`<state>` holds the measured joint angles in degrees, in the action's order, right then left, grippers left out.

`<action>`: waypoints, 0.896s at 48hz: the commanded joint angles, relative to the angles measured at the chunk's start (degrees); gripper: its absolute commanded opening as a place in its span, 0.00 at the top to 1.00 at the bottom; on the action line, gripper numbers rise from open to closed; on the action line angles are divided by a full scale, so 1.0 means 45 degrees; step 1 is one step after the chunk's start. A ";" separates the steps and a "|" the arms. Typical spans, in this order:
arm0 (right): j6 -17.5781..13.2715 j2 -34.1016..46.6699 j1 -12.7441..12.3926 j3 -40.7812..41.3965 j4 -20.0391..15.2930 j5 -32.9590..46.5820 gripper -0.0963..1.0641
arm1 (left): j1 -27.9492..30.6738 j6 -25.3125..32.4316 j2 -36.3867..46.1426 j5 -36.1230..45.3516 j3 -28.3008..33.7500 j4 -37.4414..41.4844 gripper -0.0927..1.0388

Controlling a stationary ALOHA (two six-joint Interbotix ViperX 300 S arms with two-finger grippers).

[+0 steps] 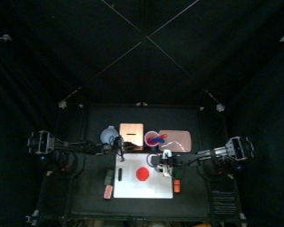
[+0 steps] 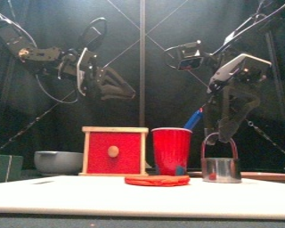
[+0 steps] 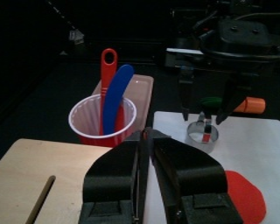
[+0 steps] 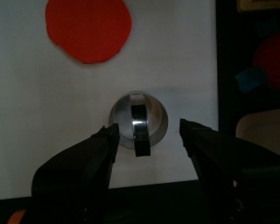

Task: Get the cutter from the drawer then cut the dough then place the extra dough in the bowl
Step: Cut the dough

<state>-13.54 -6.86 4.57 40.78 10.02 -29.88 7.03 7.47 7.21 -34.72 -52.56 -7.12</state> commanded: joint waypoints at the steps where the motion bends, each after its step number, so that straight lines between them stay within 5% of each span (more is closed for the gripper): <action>1: 0.0234 -0.0098 0.0020 -0.0352 -0.0059 0.0078 0.19 | 0.0020 0.0020 -0.0098 -0.0137 0.0117 -0.0078 0.42; 17: 0.0508 -0.0059 0.0020 -0.0449 -0.0332 -0.0254 0.38 | 0.0020 0.0000 -0.0449 -0.0137 0.0117 -0.0352 0.42; 43: 0.0293 0.1641 0.0879 -0.3789 -0.0176 -0.0547 0.40 | -0.0078 -0.0020 -0.0488 -0.0137 -0.0391 -0.1113 0.42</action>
<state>-12.04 0.00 8.17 27.33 9.23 -32.34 6.77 7.38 4.83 -34.72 -54.67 -11.69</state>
